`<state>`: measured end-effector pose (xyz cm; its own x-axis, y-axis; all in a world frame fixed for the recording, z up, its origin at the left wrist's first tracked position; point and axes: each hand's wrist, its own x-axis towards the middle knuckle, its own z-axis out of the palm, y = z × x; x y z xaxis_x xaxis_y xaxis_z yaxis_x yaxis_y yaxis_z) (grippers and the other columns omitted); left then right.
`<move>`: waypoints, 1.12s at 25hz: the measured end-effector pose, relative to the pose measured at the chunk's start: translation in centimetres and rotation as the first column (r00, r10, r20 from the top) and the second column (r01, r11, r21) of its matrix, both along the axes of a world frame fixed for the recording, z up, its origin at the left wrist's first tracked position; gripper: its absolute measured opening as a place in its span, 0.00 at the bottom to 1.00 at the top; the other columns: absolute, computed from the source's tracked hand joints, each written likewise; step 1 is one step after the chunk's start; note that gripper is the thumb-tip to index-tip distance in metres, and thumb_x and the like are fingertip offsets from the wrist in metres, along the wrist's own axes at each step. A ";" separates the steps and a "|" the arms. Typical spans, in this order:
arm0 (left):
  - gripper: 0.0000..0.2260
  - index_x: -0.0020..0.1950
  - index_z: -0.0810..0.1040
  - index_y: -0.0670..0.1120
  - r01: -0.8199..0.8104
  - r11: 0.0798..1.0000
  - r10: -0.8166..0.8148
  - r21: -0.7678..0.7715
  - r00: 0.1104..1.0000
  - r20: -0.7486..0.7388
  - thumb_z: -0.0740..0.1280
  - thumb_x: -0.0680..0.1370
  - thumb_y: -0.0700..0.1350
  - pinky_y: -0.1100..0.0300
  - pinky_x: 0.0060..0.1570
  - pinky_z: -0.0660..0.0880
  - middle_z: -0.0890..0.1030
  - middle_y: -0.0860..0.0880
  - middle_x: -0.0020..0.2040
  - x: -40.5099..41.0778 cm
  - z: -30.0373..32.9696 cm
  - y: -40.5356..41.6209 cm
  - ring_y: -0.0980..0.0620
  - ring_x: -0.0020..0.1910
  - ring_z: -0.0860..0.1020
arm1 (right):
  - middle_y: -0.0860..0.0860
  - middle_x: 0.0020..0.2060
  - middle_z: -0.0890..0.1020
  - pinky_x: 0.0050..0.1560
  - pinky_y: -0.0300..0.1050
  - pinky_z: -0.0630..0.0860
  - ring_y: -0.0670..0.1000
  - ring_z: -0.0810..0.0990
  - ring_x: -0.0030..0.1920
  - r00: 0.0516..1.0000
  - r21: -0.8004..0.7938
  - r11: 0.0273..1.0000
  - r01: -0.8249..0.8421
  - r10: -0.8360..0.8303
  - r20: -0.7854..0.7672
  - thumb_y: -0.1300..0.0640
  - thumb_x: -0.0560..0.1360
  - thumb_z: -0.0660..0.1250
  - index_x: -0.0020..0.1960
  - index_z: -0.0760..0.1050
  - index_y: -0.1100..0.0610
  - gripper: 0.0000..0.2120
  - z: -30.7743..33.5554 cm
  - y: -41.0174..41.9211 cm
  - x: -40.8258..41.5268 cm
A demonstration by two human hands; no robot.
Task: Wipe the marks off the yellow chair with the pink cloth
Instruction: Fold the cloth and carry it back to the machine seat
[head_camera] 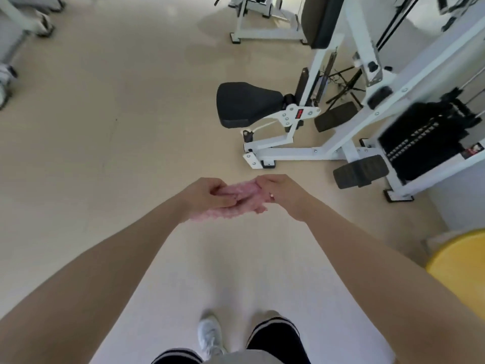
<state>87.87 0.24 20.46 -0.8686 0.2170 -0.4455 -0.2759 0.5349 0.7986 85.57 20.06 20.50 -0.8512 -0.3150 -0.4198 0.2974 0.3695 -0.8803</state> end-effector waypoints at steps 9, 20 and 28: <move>0.15 0.37 0.75 0.40 -0.213 0.972 0.208 0.100 0.976 0.063 0.69 0.74 0.52 0.60 0.40 0.66 0.72 0.46 0.35 -16.0 -1.9 -9.6 0.50 0.36 0.69 | 0.55 0.37 0.71 0.43 0.47 0.67 0.54 0.71 0.40 0.990 0.143 0.980 0.136 -0.141 0.023 0.47 0.79 0.53 0.42 0.71 0.56 0.16 -1.7 -8.0 -19.3; 0.13 0.41 0.74 0.43 -0.562 0.678 0.310 0.473 0.803 0.509 0.58 0.81 0.47 0.69 0.22 0.72 0.76 0.51 0.21 -43.5 -0.7 -14.6 0.57 0.20 0.76 | 0.59 0.46 0.77 0.49 0.53 0.75 0.56 0.75 0.44 0.940 0.107 0.970 0.220 -0.240 0.242 0.65 0.73 0.66 0.65 0.66 0.59 0.21 -0.1 -13.6 -43.9; 0.08 0.50 0.77 0.46 0.151 0.986 -0.168 0.076 0.912 0.375 0.69 0.75 0.49 0.56 0.41 0.70 0.79 0.45 0.44 -62.6 -4.4 -16.9 0.48 0.41 0.74 | 0.48 0.51 0.72 0.29 0.42 0.78 0.51 0.77 0.45 0.986 0.451 0.888 -0.091 0.018 0.164 0.62 0.64 0.70 0.42 0.77 0.58 0.06 -4.7 -17.3 -54.6</move>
<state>25.28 -16.67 16.04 -0.5889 0.3655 -0.7208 -0.4761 0.5637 0.6749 31.00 2.76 15.76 -0.7533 -0.1020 -0.6497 0.3805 0.7382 -0.5571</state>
